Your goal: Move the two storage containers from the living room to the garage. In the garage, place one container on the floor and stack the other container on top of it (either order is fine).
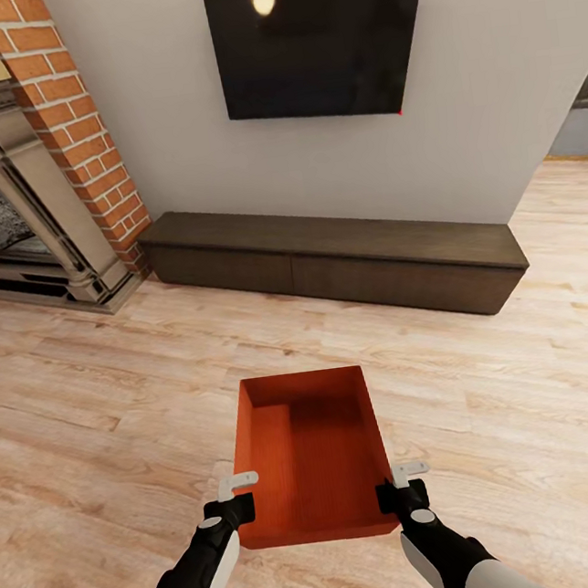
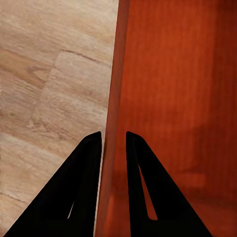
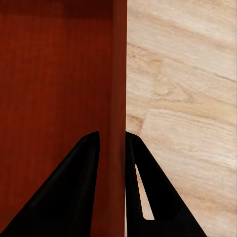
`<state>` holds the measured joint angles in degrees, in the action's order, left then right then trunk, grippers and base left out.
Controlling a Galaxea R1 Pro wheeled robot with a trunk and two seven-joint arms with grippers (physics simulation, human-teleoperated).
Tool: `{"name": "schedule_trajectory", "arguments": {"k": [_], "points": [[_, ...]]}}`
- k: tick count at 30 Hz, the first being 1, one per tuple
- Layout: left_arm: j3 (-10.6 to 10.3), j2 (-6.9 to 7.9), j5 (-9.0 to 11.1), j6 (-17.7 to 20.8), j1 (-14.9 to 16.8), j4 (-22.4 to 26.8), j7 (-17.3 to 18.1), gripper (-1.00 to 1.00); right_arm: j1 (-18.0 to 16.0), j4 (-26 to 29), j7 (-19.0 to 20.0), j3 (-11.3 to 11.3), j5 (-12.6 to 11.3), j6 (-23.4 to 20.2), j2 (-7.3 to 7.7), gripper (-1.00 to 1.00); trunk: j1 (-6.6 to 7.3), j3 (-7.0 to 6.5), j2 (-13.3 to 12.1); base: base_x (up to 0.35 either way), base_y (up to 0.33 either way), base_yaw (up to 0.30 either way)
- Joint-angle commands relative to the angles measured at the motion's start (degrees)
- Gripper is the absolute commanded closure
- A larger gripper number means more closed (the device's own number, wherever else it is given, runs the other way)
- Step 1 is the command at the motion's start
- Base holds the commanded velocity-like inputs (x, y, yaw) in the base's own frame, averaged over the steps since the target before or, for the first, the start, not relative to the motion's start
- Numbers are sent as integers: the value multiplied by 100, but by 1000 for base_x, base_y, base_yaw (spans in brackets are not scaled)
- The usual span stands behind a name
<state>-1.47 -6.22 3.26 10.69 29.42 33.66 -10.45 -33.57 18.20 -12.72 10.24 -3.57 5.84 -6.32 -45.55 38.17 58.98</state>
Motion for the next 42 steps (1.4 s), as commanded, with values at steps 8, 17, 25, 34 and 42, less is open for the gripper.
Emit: {"name": "schedule_trajectory", "arguments": {"k": [8, 17, 25, 34, 42], "points": [[48, -7, -124, -55, 3, 44, -111, 100, -1, -9, -15, -20, -93, -47, -3, 100, 0, -5, 3, 0, 0, -13], [51, -10, -116, -50, 3, 44, -115, 100, -1, -9, -27, -15, -109, -56, -10, 100, 0, -70, 3, 0, 0, -103], [51, -2, -116, -58, 3, 71, -115, 100, -1, -9, -45, -13, -109, -47, -10, 100, 0, -135, 3, 0, 0, -106], [61, -2, -115, -58, 3, 305, -115, 100, -1, -9, -39, -13, -118, -39, -10, 100, 0, -212, 3, 0, 0, -52], [67, -2, -115, -58, 3, 316, -115, 100, -1, -9, -29, -13, -124, -39, -10, 100, 0, -283, 3, 0, 0, -1]]}}
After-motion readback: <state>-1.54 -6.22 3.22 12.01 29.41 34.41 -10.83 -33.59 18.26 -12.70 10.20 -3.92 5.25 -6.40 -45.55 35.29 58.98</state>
